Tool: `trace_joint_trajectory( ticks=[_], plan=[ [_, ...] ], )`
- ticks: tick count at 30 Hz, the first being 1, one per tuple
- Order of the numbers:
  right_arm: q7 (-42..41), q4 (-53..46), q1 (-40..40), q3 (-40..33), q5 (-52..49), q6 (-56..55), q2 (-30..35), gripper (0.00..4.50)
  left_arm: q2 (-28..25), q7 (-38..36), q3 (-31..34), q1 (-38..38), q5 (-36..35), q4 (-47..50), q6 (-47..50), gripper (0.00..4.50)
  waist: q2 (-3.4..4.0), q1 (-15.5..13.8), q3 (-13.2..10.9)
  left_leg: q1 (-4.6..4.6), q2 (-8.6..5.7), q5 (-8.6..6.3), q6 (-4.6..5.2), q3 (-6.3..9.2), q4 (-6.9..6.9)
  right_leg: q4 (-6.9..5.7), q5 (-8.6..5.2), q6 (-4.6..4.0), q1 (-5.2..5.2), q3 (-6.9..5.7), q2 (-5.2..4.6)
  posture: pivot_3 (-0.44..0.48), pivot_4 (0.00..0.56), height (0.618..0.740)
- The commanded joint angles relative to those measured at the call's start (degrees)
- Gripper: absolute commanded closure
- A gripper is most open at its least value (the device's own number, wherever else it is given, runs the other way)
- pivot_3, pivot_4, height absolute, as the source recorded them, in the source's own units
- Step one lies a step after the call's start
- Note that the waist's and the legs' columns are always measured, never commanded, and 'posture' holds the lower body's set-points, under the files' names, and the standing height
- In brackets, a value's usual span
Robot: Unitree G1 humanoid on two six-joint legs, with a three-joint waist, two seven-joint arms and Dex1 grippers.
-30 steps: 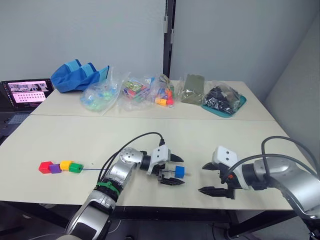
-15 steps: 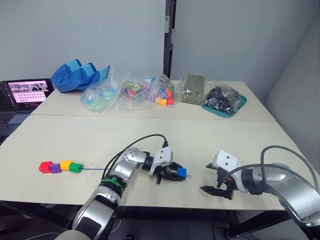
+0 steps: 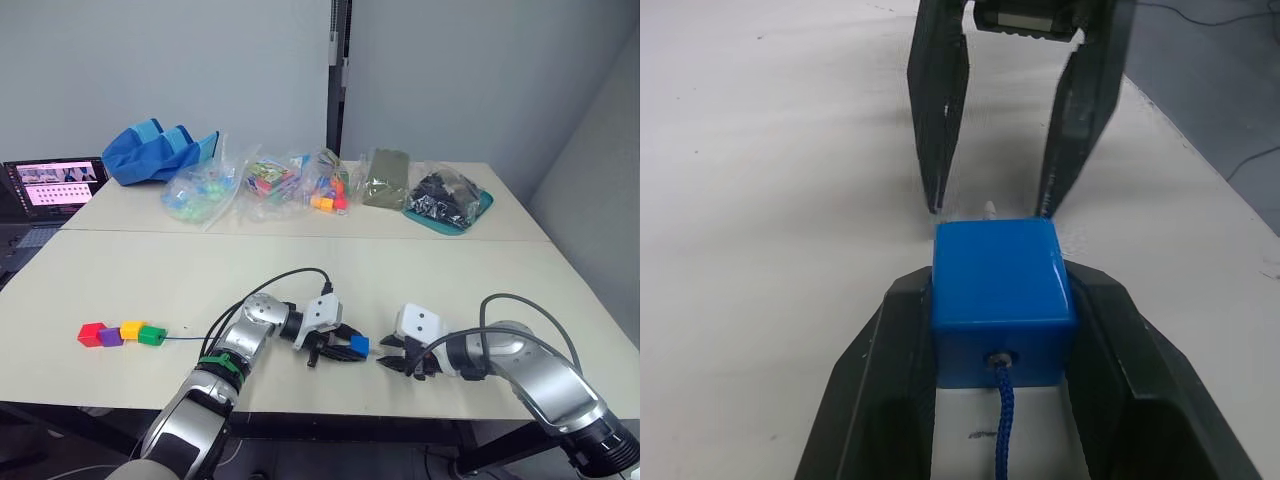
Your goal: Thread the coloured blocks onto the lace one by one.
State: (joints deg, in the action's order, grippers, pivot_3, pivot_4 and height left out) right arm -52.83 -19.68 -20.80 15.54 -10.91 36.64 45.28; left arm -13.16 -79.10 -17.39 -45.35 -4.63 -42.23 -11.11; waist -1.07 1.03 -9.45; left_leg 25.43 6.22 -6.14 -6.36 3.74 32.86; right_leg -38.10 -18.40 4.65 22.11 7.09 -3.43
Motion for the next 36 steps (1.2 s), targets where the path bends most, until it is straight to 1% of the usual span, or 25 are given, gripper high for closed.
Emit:
trace_joint_trajectory(
  ticks=[1,9,10,12,13,14,15,21,26,30,33,36],
  plan=[
    [0.0,-0.6,-1.0,0.2,0.6,-0.8,-0.9,2.54,-0.7,0.0,0.6,-0.1,0.0,1.6,0.0,3.3,0.0,0.0,0.0,0.0,0.0,0.0,0.0,0.0,0.0,0.0,0.0,0.0,0.0,-0.01,0.0,0.0,0.15,0.74],
    [0.0,1.6,-2.1,1.5,1.7,-1.4,-2.7,2.54,-0.9,0.1,0.5,-0.1,0.1,1.5,0.1,3.3,0.0,-0.1,0.0,0.0,0.0,0.0,0.0,0.0,0.0,0.0,0.0,0.0,0.0,0.0,0.0,0.0,0.15,0.74],
    [0.0,1.8,-2.2,1.6,1.8,-1.5,-2.8,3.1,-0.9,0.1,0.5,-0.1,0.1,1.5,0.1,3.3,0.0,-0.1,0.0,0.0,0.0,0.0,0.0,0.0,0.0,-0.01,0.0,0.0,0.0,0.0,0.0,0.0,0.15,0.74],
    [-0.3,2.1,-2.2,1.6,1.7,-1.5,-3.0,3.78,-0.9,0.2,0.5,-0.1,0.1,1.6,0.1,3.3,0.0,-0.1,0.0,0.0,0.0,0.0,0.0,0.0,0.0,-0.01,0.0,0.0,0.0,0.0,0.0,0.0,0.15,0.74],
    [-0.5,2.2,-2.2,1.6,1.7,-1.4,-3.1,4.21,-0.9,0.2,0.6,0.0,0.0,1.6,0.1,3.3,0.0,-0.1,0.0,0.0,0.0,0.0,0.0,0.0,0.0,-0.01,0.0,0.0,0.0,0.0,0.0,0.0,0.15,0.74],
    [-0.6,2.2,-2.2,1.6,1.7,-1.4,-3.1,4.43,-1.0,0.2,0.6,0.0,0.0,1.7,0.1,3.3,0.0,-0.1,0.0,0.0,0.0,0.0,0.0,0.0,0.0,-0.01,0.0,0.0,0.0,0.0,0.0,0.0,0.15,0.74],
    [-0.7,2.3,-2.2,1.5,1.7,-1.5,-3.2,4.5,-1.1,0.2,0.6,0.1,0.0,1.8,0.1,3.3,0.0,-0.1,0.0,0.0,0.0,0.0,0.0,0.0,0.01,-0.01,0.0,0.0,0.0,-0.01,0.0,0.0,0.15,0.74],
    [-1.8,3.5,-2.7,1.7,1.9,-2.6,-3.6,4.5,-3.0,0.0,0.8,1.2,-0.1,4.5,1.4,3.3,0.0,0.1,0.0,-0.01,0.0,0.0,0.0,0.01,0.0,-0.02,0.0,0.0,0.0,0.0,0.0,0.0,0.15,0.74],
    [-4.0,6.7,-5.6,2.7,2.4,-4.8,-3.9,4.5,-8.5,-0.6,2.3,3.4,-1.1,11.1,5.5,3.3,0.01,0.4,0.0,-0.02,0.0,0.01,0.0,0.01,-0.01,-0.05,0.0,0.0,0.0,0.0,0.01,0.0,0.15,0.74],
    [-5.8,9.8,-8.6,3.6,2.9,-6.7,-4.5,4.5,-14.2,0.0,4.2,7.5,-1.4,16.6,8.2,3.3,0.01,0.5,0.0,-0.03,0.01,0.01,0.0,0.01,-0.02,-0.05,0.0,0.0,0.0,-0.01,0.01,0.0,0.15,0.74],
    [-7.4,12.3,-11.2,4.4,3.5,-8.3,-5.2,4.5,-20.9,0.5,7.4,11.7,-2.0,20.5,9.8,3.3,0.01,1.1,0.0,-0.05,0.03,0.01,0.0,0.01,-0.05,-0.06,0.0,0.0,0.0,-0.01,0.01,0.0,0.15,0.74],
    [-8.8,15.0,-13.6,4.8,4.2,-9.8,-5.9,4.5,-27.4,0.8,9.7,15.1,-1.9,22.2,9.5,3.3,0.01,1.7,0.0,-0.14,0.05,0.01,-0.01,0.01,-0.11,-0.1,0.0,-0.02,-0.02,-0.01,0.03,0.0,0.15,0.74]
  ],
)
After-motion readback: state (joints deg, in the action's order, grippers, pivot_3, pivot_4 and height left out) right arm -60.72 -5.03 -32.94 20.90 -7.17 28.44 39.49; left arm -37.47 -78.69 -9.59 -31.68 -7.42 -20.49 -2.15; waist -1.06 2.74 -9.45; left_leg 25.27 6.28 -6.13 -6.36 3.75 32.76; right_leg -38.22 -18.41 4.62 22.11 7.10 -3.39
